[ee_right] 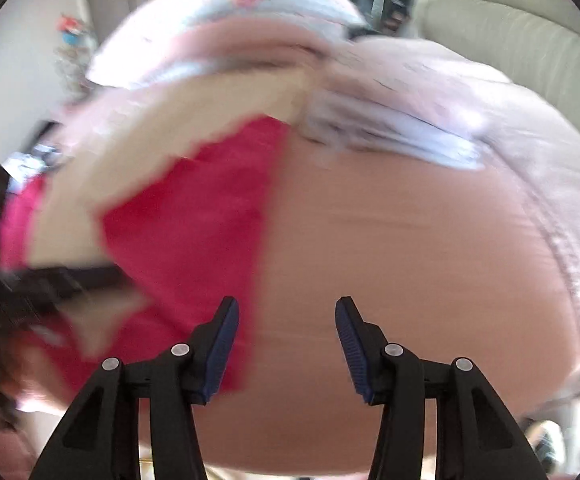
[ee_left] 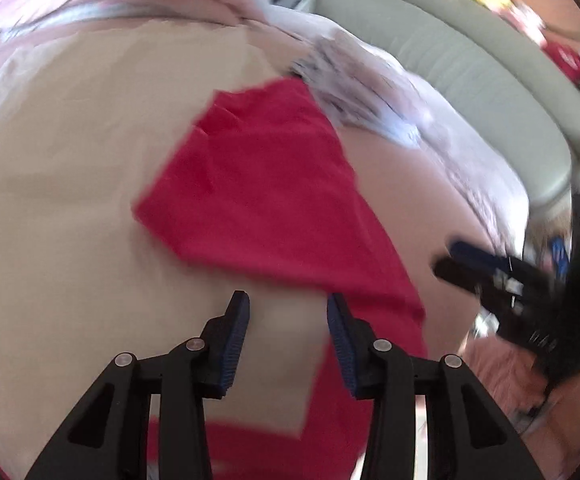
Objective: Fold clothes
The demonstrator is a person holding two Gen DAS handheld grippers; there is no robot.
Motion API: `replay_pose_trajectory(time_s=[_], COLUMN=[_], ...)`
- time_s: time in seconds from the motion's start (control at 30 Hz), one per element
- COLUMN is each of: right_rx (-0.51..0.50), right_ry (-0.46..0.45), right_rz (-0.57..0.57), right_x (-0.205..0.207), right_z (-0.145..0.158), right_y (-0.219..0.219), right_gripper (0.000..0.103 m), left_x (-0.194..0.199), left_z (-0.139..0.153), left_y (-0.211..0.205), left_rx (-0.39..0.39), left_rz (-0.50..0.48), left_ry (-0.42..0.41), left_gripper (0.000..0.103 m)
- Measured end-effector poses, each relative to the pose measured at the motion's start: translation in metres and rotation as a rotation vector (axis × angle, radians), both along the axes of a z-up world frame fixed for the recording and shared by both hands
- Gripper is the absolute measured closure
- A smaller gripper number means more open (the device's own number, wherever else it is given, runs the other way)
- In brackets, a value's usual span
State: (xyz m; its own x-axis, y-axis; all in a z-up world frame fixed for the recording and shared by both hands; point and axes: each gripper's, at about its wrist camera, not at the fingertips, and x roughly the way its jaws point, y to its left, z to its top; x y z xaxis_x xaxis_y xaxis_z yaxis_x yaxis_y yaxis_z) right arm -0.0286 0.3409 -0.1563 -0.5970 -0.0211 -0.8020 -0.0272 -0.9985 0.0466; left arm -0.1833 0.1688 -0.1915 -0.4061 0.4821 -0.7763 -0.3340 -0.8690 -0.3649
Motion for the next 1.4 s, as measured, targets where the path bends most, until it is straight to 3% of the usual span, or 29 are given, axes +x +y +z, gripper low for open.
replay_pose_trajectory(time_s=[0.1, 0.17, 0.23, 0.4, 0.5, 0.57, 0.63, 0.77, 0.9, 1.0, 1.1, 1.3, 1.4], right_rx=[0.071, 0.198, 0.172, 0.103, 0.009, -0.040, -0.064, -0.029, 0.104, 0.035, -0.033, -0.167, -0.177], right_ry=[-0.039, -0.143, -0.155, -0.159, -0.049, 0.015, 0.022, -0.122, -0.161, -0.119, -0.077, 0.004, -0.016], right_rz=[0.137, 0.196, 0.163, 0.078, 0.041, 0.043, 0.096, 0.177, 0.227, 0.117, 0.007, -0.207, -0.229], right_x=[-0.001, 0.006, 0.013, 0.028, 0.026, 0.021, 0.015, 0.008, 0.031, 0.022, 0.014, -0.003, -0.012], right_z=[-0.011, -0.035, -0.033, -0.026, -0.008, 0.002, -0.002, -0.030, -0.042, -0.031, -0.020, 0.002, -0.002], right_y=[-0.035, -0.049, -0.039, -0.013, -0.003, -0.006, -0.022, -0.051, -0.056, -0.035, -0.015, 0.026, 0.030], right_gripper=[0.053, 0.054, 0.054, 0.052, 0.052, 0.051, 0.051, 0.051, 0.049, 0.049, 0.049, 0.049, 0.049], left_x=[0.025, 0.036, 0.049, 0.064, 0.062, 0.059, 0.055, 0.057, 0.061, 0.064, 0.044, -0.003, -0.018], left_z=[-0.006, -0.005, -0.004, -0.002, 0.003, 0.007, 0.004, -0.002, -0.002, 0.007, 0.017, 0.012, 0.000], left_y=[0.004, 0.003, 0.002, -0.009, -0.020, -0.023, -0.022, -0.021, -0.032, -0.043, -0.055, -0.050, -0.047], left_rx=[-0.070, -0.121, -0.180, -0.196, -0.105, -0.078, -0.078, -0.077, -0.036, 0.050, 0.127, 0.156, 0.177], left_rz=[0.004, -0.021, -0.061, -0.087, -0.065, -0.052, -0.040, -0.047, -0.055, -0.041, 0.044, 0.129, 0.187], left_ry=[0.042, 0.030, 0.023, 0.028, 0.025, 0.046, 0.036, -0.002, -0.048, -0.073, -0.050, -0.064, -0.109], left_gripper=[0.065, 0.065, 0.065, 0.065, 0.065, 0.065, 0.065, 0.065, 0.065, 0.064, 0.064, 0.064, 0.064])
